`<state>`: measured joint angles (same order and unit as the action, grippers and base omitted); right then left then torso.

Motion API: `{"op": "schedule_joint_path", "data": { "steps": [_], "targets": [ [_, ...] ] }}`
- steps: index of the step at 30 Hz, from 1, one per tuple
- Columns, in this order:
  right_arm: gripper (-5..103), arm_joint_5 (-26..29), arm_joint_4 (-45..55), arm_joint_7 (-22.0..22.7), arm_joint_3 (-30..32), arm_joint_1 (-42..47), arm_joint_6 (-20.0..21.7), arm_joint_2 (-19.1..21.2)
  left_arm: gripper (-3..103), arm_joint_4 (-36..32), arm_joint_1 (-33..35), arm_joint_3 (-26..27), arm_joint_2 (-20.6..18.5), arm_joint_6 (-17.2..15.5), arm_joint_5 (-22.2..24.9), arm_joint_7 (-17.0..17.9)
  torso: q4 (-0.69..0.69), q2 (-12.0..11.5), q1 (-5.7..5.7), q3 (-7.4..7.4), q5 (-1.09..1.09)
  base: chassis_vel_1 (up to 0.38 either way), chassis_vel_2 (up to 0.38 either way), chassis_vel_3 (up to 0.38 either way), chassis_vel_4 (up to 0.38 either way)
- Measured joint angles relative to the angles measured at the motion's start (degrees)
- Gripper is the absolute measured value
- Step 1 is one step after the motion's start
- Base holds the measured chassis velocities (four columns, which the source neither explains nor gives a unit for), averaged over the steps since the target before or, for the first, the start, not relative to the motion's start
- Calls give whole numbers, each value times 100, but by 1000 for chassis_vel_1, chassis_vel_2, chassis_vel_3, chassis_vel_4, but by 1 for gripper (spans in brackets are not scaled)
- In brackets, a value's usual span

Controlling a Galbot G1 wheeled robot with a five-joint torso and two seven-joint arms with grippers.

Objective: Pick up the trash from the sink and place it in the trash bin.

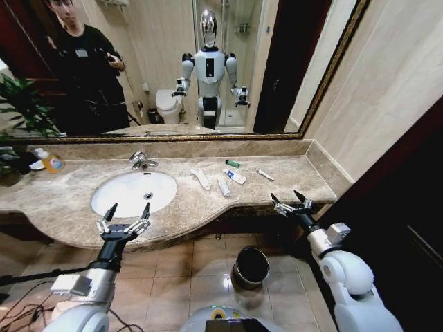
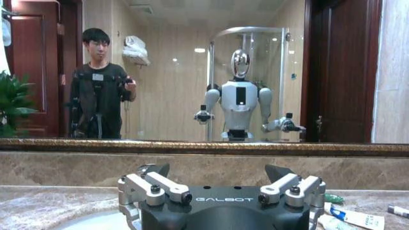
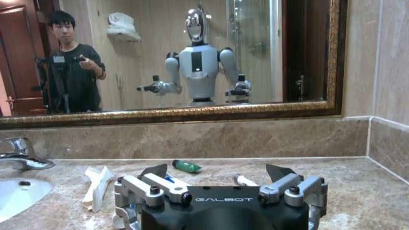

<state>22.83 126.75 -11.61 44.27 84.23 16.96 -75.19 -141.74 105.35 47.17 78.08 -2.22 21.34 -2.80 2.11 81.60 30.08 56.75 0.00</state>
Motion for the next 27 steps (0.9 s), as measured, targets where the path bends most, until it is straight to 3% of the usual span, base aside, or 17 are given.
{"op": "schedule_joint_path", "data": {
  "steps": [10,27],
  "targets": [
    [100,15,7,-145,-101,-158,309,7,100,0,0,0,0,0,0,0,0,0,0,0,0,0,0,0,0],
    [100,41,-563,-318,-189,-744,564,418,100,0,0,0,0,0,0,0,0,0,0,0,1,0,0,0,0]
  ]
}}
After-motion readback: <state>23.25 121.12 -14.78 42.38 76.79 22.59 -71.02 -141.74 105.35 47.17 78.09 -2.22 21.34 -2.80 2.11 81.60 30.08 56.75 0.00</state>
